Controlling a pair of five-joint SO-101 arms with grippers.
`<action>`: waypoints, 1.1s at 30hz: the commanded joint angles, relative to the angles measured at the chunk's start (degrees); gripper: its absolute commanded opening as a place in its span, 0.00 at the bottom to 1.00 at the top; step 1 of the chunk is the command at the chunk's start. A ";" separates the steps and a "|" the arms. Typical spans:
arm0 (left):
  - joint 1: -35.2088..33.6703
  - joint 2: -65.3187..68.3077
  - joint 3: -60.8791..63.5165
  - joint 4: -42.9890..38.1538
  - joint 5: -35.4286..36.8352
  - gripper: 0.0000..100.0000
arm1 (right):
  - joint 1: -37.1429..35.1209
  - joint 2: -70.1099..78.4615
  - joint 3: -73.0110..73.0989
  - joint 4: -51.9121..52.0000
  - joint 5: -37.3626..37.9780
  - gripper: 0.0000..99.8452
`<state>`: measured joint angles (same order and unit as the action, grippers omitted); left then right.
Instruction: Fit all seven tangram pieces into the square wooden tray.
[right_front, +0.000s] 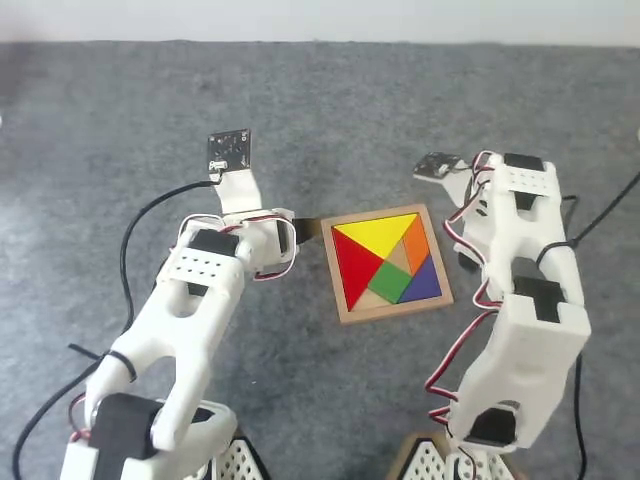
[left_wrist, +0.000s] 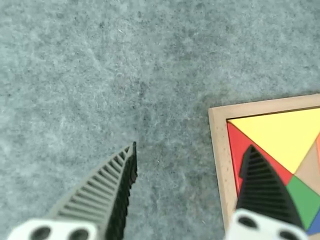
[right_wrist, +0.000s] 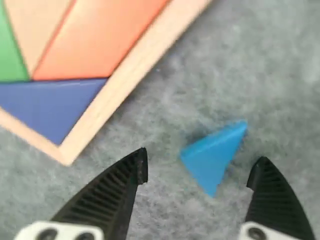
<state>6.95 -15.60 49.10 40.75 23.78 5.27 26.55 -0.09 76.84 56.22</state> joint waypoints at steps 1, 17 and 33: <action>0.00 -2.11 -0.92 -0.88 -0.44 0.32 | 1.19 -0.40 -1.23 -1.80 -3.43 0.32; 0.00 -2.11 -0.92 -0.88 -0.44 0.32 | -0.04 1.54 -1.23 -5.41 -19.08 0.30; 0.00 -2.11 -0.92 -0.88 -0.44 0.32 | -1.54 3.38 -1.67 -6.29 -21.80 0.25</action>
<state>6.95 -15.60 49.10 40.75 23.78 5.27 29.80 -1.49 70.77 35.03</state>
